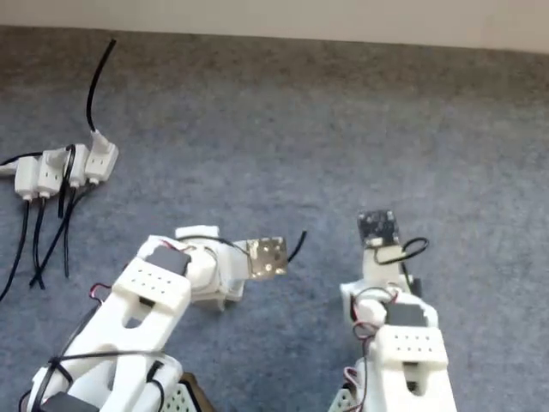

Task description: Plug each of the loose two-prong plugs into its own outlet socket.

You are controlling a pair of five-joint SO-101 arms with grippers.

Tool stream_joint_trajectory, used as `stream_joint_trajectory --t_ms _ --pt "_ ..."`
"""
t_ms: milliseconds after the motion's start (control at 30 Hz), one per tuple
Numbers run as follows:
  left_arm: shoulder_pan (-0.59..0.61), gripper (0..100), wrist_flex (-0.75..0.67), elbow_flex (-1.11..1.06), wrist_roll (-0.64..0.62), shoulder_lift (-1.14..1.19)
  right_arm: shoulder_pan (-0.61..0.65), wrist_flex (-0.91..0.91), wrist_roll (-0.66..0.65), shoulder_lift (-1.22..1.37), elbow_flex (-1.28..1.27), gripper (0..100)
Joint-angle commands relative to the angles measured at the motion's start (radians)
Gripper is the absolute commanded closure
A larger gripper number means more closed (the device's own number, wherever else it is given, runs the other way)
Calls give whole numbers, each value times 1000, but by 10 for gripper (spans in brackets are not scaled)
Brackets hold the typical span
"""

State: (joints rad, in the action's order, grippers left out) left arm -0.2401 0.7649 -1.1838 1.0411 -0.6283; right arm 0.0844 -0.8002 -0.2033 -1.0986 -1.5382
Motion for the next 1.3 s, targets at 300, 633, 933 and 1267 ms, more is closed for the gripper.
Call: stream_joint_trajectory --t_ms 300,633,933,1267 --pt "-4 715 -54 -53 -68 -21 -31 -31 -87 -268 -107 610" --pt "91 898 -51 35 -71 -22 -68 -185 -86 -519 -114 976" --pt "280 899 84 309 -167 -15 -56 -358 -87 -734 -110 993" --pt "472 902 40 920 -493 587 -54 -357 -87 -725 -125 993"
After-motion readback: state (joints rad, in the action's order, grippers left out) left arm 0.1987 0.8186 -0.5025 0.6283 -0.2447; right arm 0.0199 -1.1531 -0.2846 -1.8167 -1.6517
